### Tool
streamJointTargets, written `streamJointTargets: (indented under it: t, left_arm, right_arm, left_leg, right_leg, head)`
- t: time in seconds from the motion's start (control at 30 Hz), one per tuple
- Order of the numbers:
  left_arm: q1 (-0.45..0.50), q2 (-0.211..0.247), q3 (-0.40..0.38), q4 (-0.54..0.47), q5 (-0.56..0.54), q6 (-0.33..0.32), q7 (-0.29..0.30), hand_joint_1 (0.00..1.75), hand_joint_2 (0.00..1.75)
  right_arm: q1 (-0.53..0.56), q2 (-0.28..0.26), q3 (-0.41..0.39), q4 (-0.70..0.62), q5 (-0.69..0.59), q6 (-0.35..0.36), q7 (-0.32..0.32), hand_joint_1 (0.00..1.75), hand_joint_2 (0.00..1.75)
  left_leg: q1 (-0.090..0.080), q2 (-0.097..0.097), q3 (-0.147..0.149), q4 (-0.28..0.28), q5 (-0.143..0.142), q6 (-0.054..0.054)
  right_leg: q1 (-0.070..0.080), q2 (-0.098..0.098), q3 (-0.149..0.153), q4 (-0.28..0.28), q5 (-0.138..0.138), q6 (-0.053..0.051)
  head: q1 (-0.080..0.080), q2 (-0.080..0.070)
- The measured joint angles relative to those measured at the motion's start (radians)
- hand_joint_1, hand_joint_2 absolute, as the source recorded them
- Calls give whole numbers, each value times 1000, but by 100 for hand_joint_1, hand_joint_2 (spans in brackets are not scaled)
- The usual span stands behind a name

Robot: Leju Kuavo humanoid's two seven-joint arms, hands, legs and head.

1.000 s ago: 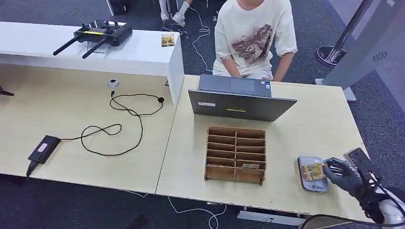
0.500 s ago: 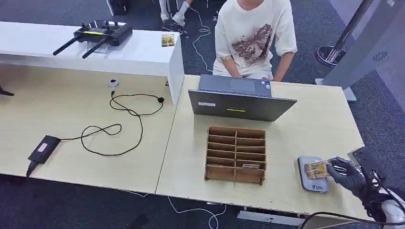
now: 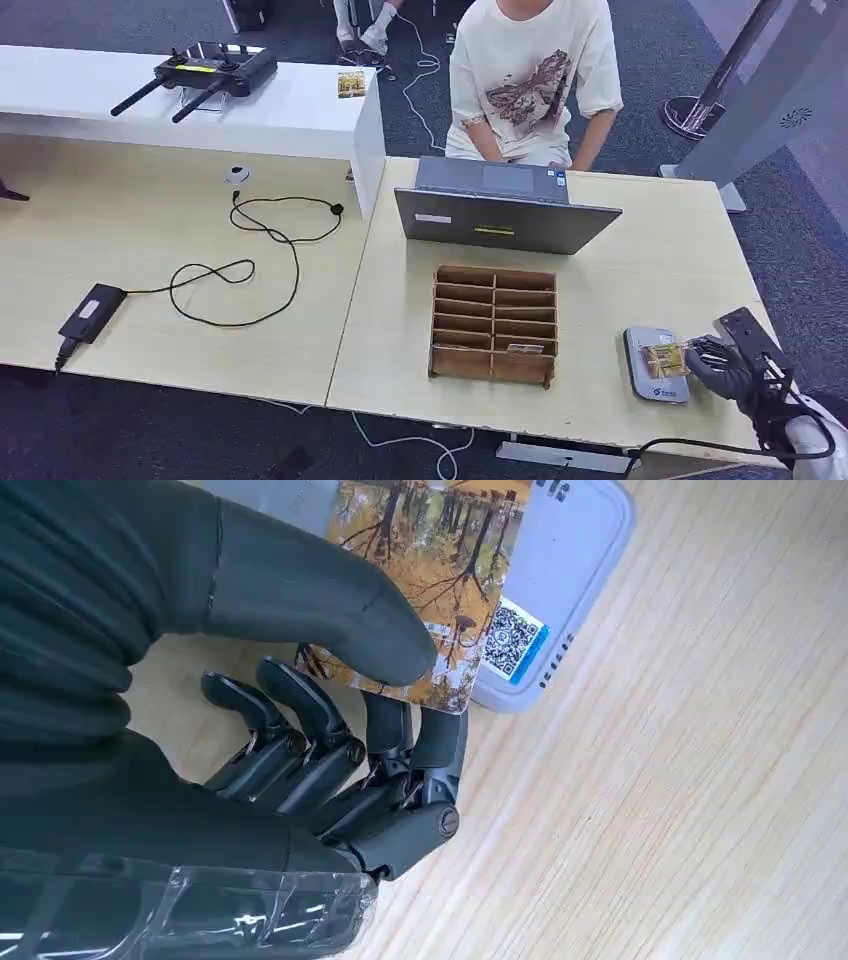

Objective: Pass the card to the sensor for recognition and then transmit it.

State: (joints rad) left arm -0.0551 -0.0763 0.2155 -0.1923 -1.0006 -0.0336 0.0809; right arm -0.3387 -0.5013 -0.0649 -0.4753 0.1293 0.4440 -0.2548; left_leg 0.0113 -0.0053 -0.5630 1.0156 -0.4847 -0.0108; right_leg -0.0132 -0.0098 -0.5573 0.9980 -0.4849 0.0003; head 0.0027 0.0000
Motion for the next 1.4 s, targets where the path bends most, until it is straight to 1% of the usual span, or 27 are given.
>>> streamJointTargets:
  t: [0.5, 0.63, 0.7, 0.8, 0.93, 1.0, 1.1, 1.2, 1.4]
  left_arm:
    - [0, -1, 0, 0, -6, -3, 0, 0, 0]
    - [0, -1, 0, 0, -9, -3, 0, 0, 0]
    - [0, -1, 0, 0, -12, -3, 0, 0, 0]
    - [-1, -1, 0, 0, -18, -3, 0, 0, 0]
    - [-1, -1, 0, 0, -22, -5, 0, 0, 0]
    - [-2, -1, 0, 0, -26, -6, -1, 0, 0]
    - [-3, -2, 0, 0, -33, -6, -2, 0, 0]
    - [-4, -2, 0, 0, -37, -8, -2, 0, 0]
    - [-6, -2, 0, 0, -43, -9, -3, 0, 0]
  right_arm:
    - [-4, 5, 0, 7, 8, -11, 0, 175, 175]
    - [-4, 6, 0, 7, 5, -1, -7, 175, 175]
    - [-4, 6, -5, 7, -19, 40, -41, 175, 175]
    - [-1, 11, -13, 7, -46, 84, -81, 175, 175]
    - [-1, 22, -30, 6, -70, 116, -111, 175, 175]
    - [-1, 28, -44, 5, -108, 166, -138, 175, 175]
    - [-1, 37, -68, -2, -146, 215, -168, 175, 175]
    - [-1, 47, -84, -13, -159, 236, -187, 175, 175]
    - [-3, 62, -94, -42, -162, 244, -203, 175, 175]
  left_leg:
    - [0, 0, 0, 0, 0, 0]
    - [0, 0, 0, 0, 0, 0]
    - [0, 0, 0, 0, 0, 0]
    - [0, 0, 0, 0, 0, 0]
    - [0, 0, 0, 0, 0, 0]
    - [0, 0, 0, 0, 0, 0]
    - [0, 0, 0, 0, 0, 0]
    - [0, 0, 0, 0, 0, 0]
    - [0, 0, 0, 0, 0, 0]
  right_leg:
    - [0, 0, 0, 0, 0, 0]
    - [0, 0, 0, 0, 0, 0]
    - [0, 0, 0, 0, 0, 0]
    - [0, 0, 0, 0, 0, 0]
    - [0, 0, 0, 0, 0, 0]
    - [0, 0, 0, 0, 0, 0]
    - [0, 0, 0, 0, 0, 0]
    - [0, 0, 0, 0, 0, 0]
    - [0, 0, 0, 0, 0, 0]
  head:
    - [0, 0]
    - [0, 0]
    - [0, 0]
    - [0, 0]
    - [0, 0]
    - [0, 0]
    - [0, 0]
    - [0, 0]
    - [0, 0]
